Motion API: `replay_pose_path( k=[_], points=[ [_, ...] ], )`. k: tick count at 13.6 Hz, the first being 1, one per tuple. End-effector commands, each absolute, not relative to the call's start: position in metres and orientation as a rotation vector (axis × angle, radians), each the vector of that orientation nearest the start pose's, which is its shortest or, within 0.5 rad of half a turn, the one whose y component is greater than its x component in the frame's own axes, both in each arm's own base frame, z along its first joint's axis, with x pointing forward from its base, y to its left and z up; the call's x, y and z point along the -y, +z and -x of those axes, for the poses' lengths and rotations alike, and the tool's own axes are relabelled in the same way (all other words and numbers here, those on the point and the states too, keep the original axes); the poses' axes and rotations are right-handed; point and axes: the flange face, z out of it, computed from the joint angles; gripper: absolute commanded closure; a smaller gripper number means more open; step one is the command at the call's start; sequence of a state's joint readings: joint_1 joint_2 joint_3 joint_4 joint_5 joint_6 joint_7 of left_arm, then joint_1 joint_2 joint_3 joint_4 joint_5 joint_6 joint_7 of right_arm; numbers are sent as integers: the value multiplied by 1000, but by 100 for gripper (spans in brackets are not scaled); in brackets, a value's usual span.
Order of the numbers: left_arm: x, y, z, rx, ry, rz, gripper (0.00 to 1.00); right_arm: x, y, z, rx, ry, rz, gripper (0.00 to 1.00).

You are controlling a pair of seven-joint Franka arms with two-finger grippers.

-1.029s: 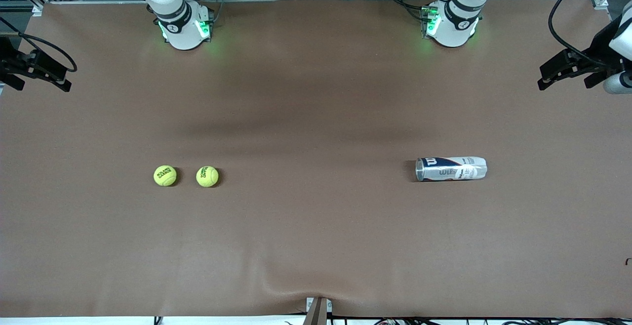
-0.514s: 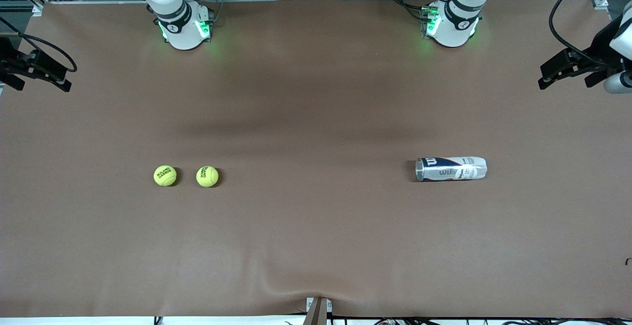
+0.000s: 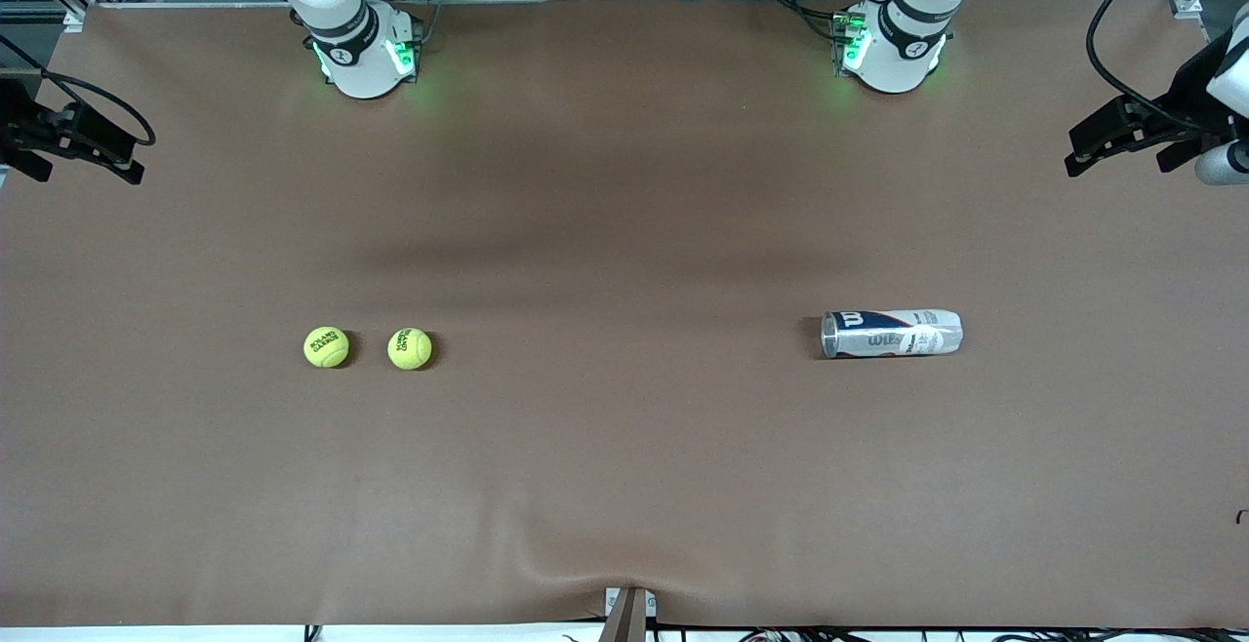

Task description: Insert tennis ball vertically with right arm

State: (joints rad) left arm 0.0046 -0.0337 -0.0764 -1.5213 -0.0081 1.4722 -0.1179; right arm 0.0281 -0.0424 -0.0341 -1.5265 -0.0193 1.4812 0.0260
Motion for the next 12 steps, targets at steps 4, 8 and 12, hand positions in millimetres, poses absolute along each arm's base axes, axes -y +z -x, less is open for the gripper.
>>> replay_pose_path(
  k=[4, 8, 12],
  points=[
    [40, 658, -533, 69, 46, 3126, 0, 8, 664, -533, -52, 0, 3165, 0],
    [41, 656, -533, 64, 51, 3126, 0, 8, 663, -533, -55, 7, 3165, 0],
    [41, 655, -533, 62, 56, 3126, 0, 8, 663, -533, -52, 9, 3163, 0]
  ],
)
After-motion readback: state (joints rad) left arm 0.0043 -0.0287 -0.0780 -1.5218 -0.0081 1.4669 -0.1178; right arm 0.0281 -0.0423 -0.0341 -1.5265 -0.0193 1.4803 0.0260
